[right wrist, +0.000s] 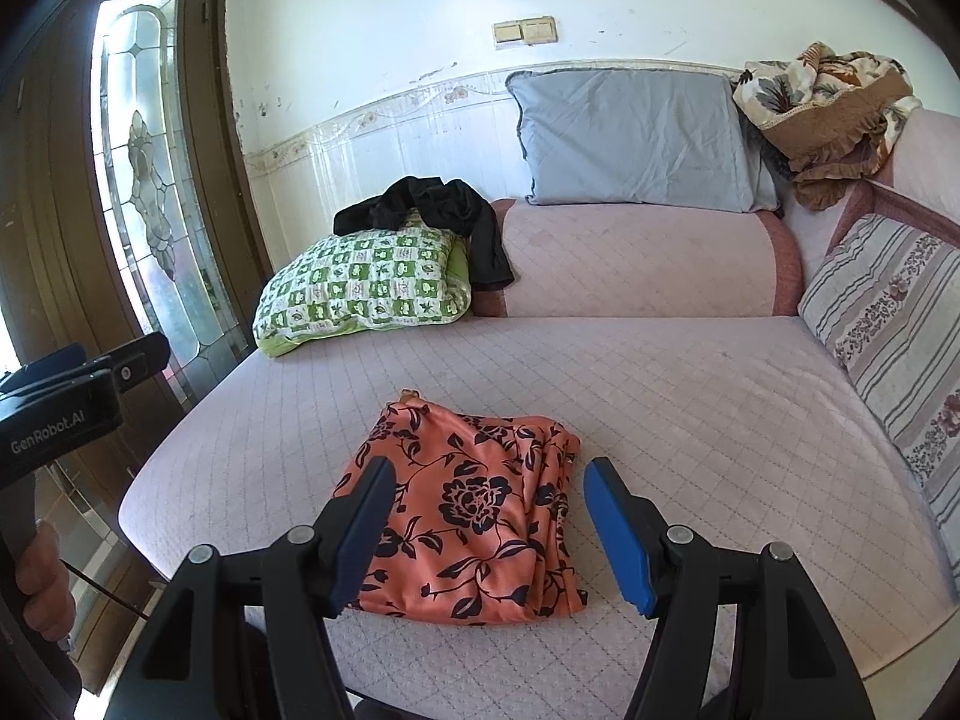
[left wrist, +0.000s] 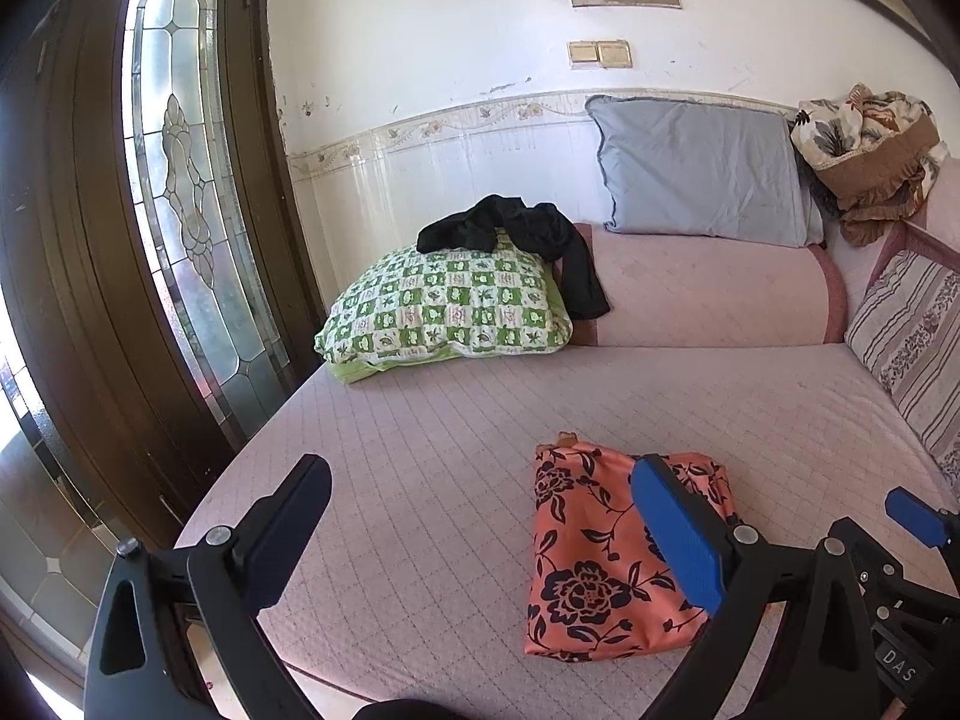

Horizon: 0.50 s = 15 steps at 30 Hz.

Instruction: Fold small clothes

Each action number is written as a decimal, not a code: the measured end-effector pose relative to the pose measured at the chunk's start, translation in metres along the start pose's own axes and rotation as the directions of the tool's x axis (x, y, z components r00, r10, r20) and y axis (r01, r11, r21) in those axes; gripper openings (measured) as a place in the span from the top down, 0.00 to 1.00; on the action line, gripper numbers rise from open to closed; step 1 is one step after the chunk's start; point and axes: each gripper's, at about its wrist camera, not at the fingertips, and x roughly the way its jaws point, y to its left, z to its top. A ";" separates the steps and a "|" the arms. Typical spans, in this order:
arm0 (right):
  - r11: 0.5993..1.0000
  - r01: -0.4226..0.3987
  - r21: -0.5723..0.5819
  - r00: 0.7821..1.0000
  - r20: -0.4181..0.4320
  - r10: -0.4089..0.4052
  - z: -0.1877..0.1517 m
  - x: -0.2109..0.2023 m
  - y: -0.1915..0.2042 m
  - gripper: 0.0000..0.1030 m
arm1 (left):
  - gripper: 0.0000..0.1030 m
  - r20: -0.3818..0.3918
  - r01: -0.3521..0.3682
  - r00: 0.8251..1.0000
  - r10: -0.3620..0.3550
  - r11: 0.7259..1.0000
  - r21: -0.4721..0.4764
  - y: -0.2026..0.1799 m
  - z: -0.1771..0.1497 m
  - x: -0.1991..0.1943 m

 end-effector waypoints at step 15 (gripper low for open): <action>1.000 0.011 -0.027 1.000 0.030 -0.010 0.007 -0.024 0.007 0.33 | 0.03 0.045 0.048 0.998 -0.047 0.999 -0.004 0.006 0.005 -0.026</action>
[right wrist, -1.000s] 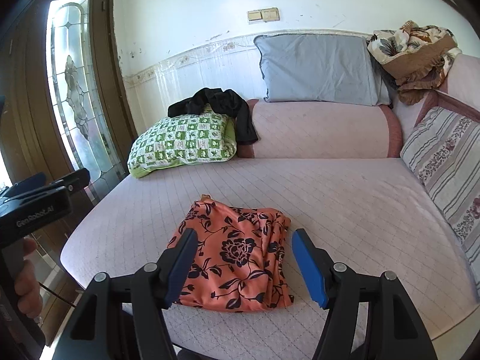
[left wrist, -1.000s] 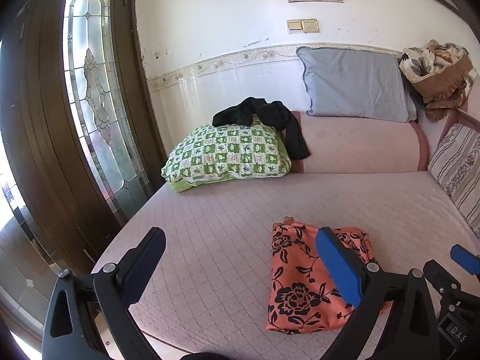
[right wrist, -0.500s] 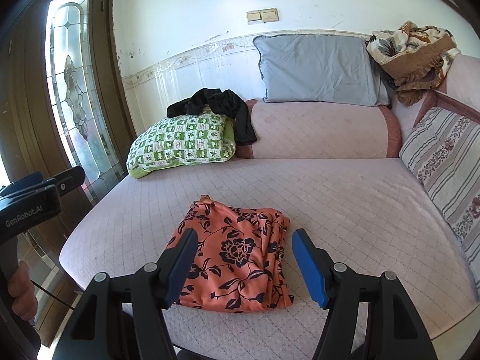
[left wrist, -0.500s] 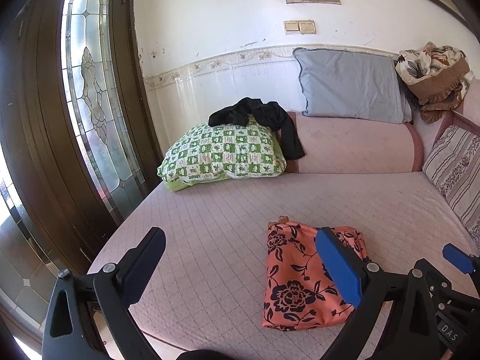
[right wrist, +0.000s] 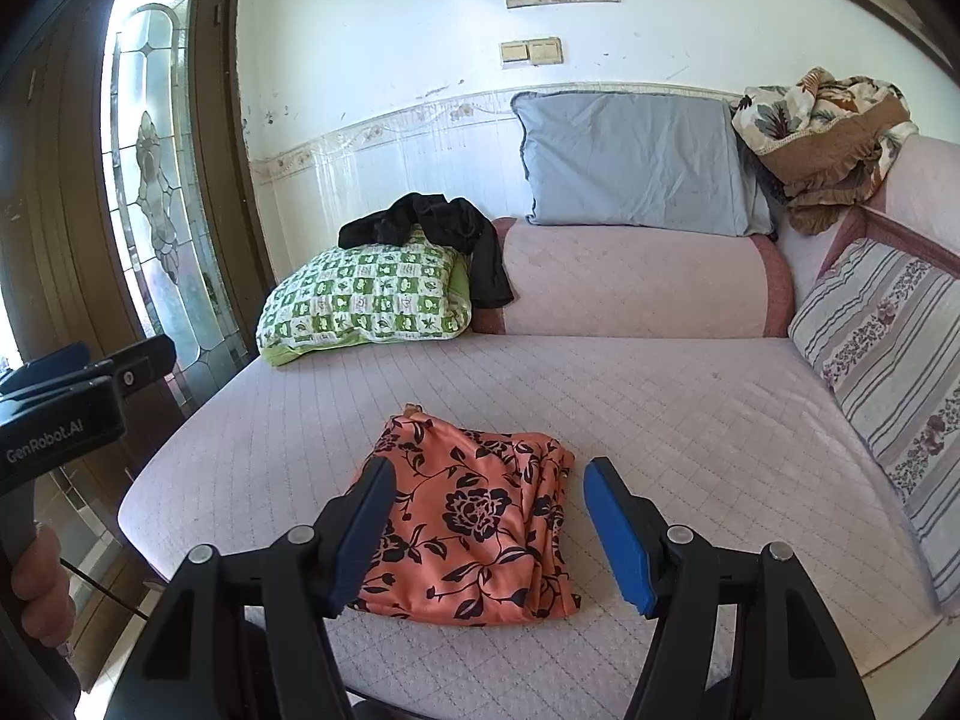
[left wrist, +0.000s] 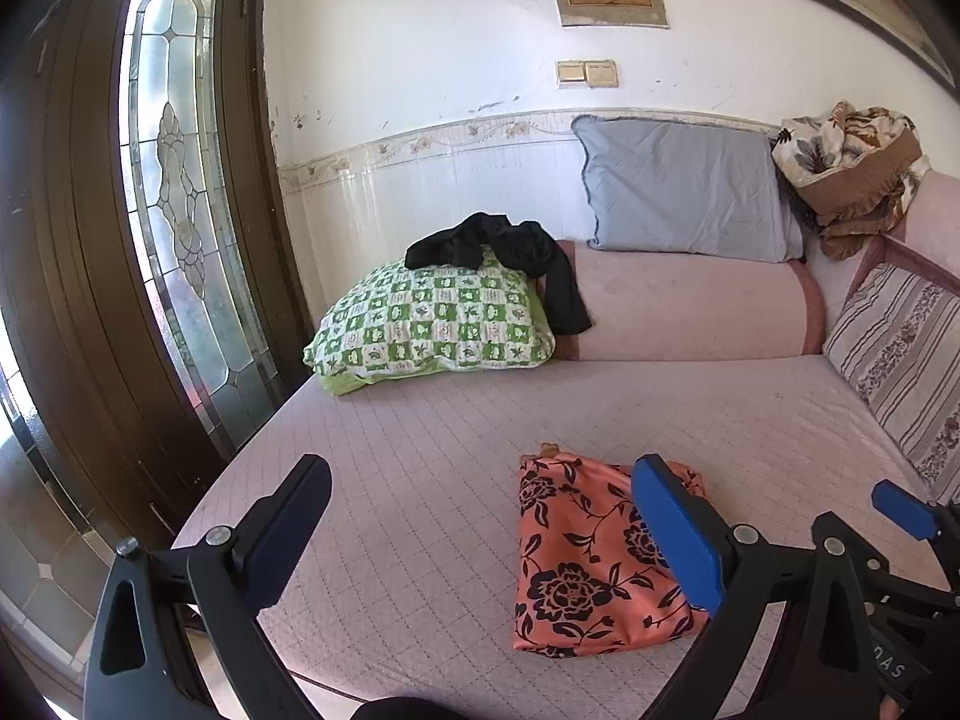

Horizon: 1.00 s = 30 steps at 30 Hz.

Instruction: Fold small clothes

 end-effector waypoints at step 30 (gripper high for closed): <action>0.999 -0.035 0.019 0.991 -0.128 0.038 -0.013 0.073 0.011 0.33 | 0.03 -0.097 -0.050 0.994 0.048 0.999 -0.017 0.017 -0.018 0.064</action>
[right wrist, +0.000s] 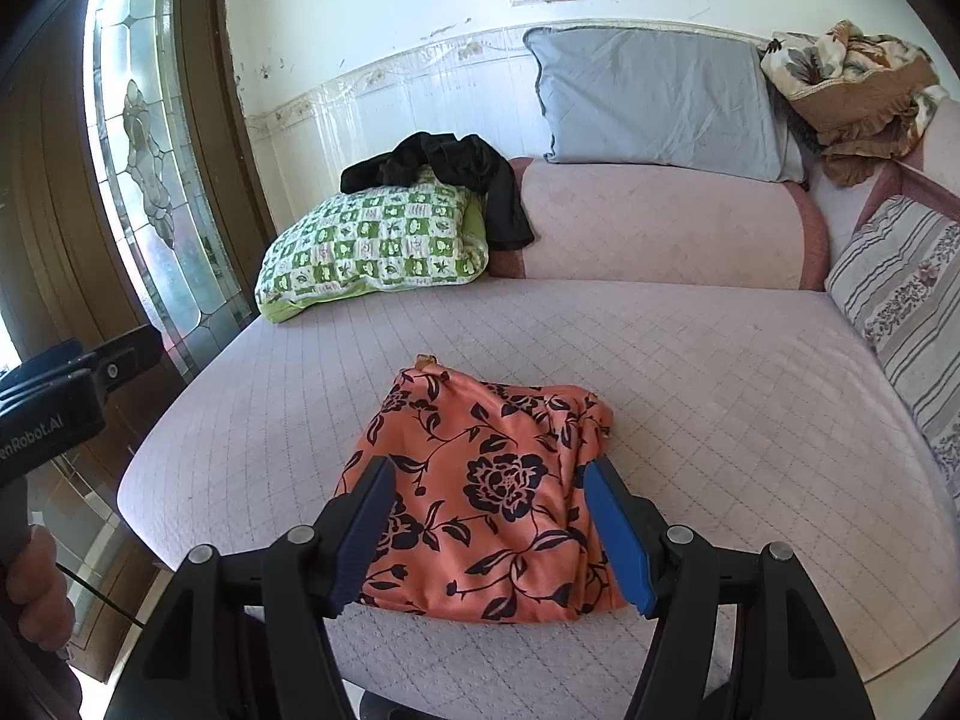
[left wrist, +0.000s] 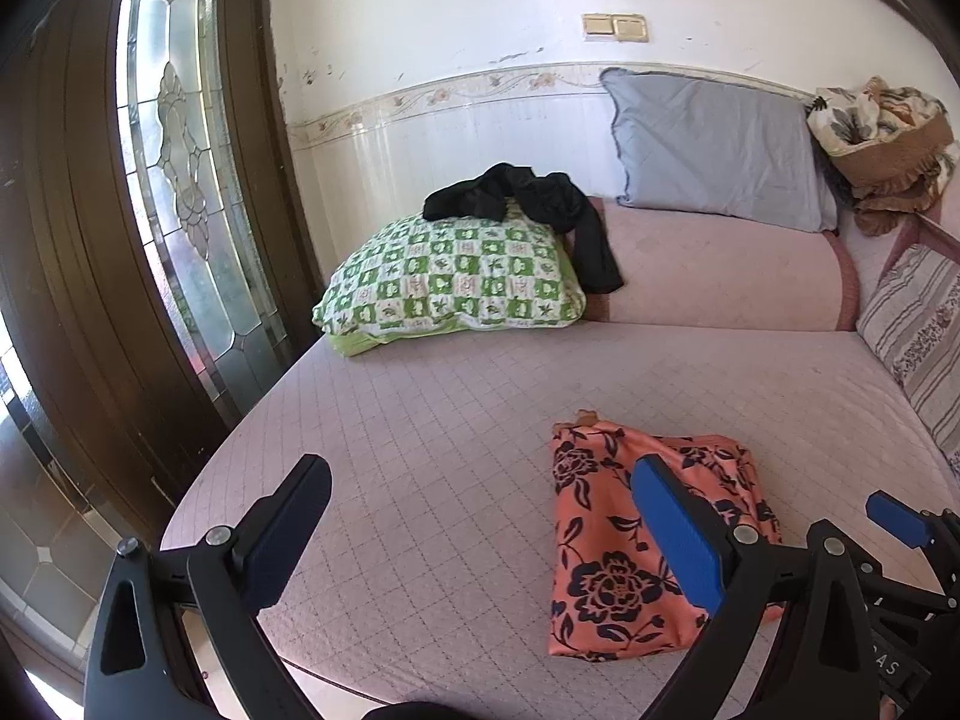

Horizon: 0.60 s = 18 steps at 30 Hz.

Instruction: Fold small clothes

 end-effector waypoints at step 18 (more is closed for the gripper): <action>0.996 -0.055 -0.064 0.998 -0.021 0.054 0.007 0.027 0.040 0.33 | 0.03 -0.036 -0.108 0.994 0.105 0.991 -0.081 0.054 -0.006 0.027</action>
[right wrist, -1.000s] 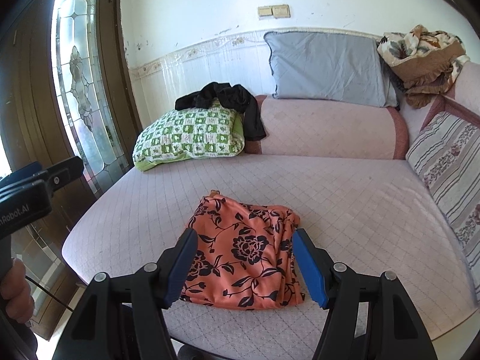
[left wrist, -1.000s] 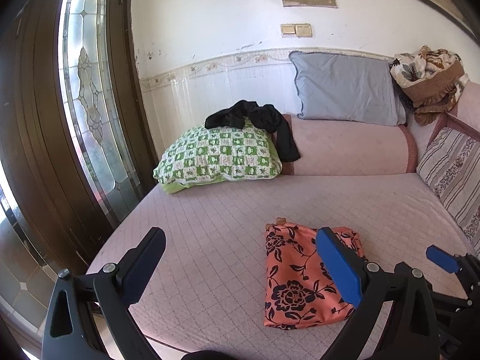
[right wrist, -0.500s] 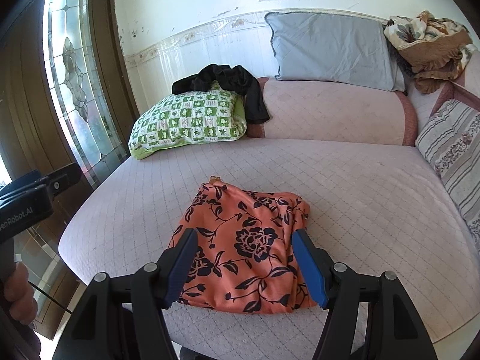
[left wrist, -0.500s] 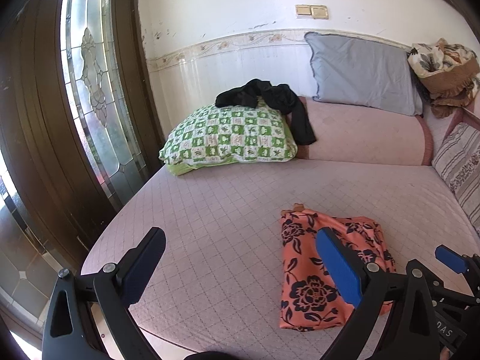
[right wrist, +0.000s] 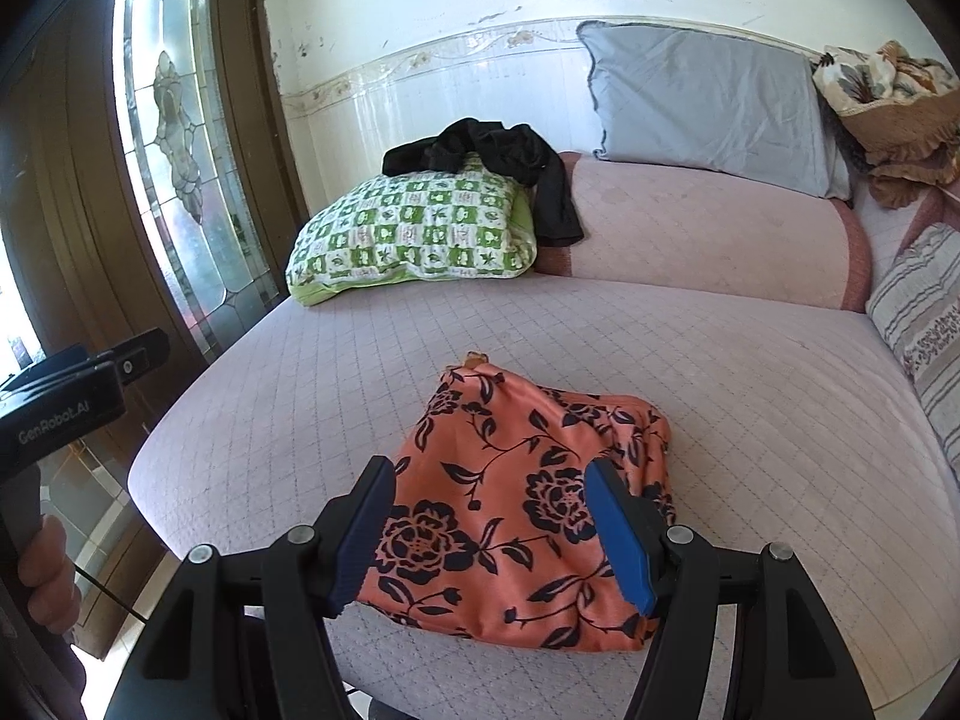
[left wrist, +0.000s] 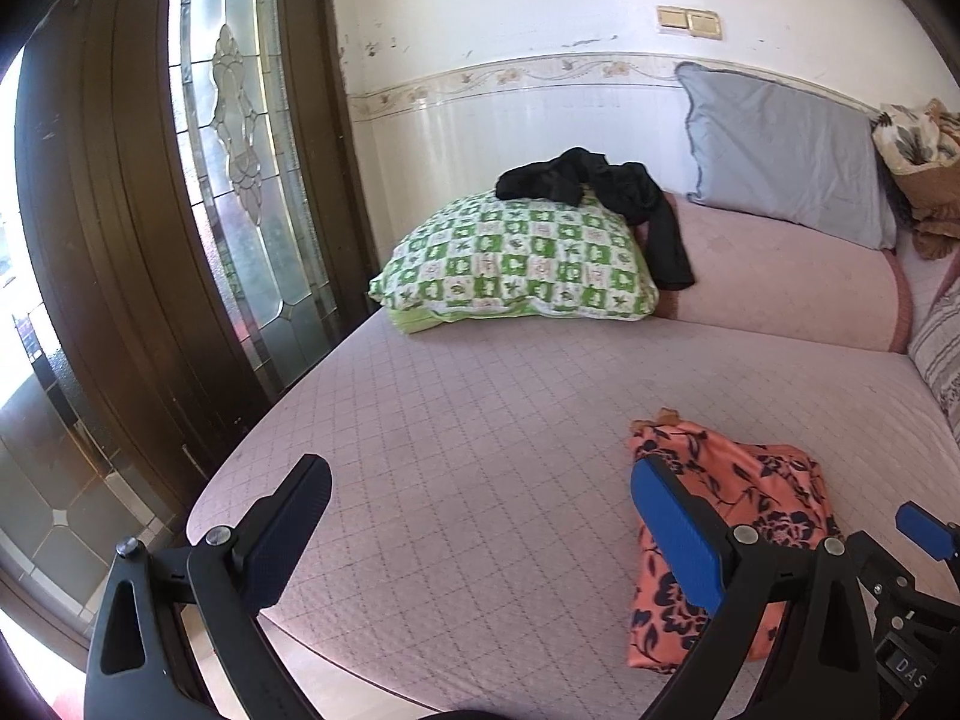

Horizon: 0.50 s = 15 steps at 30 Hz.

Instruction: Fold small clothes

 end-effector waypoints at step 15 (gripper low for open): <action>1.000 0.025 0.001 0.998 -0.051 -0.025 -0.005 0.025 0.013 0.33 | 0.03 -0.032 -0.041 0.999 0.040 0.999 -0.035 0.027 -0.005 0.027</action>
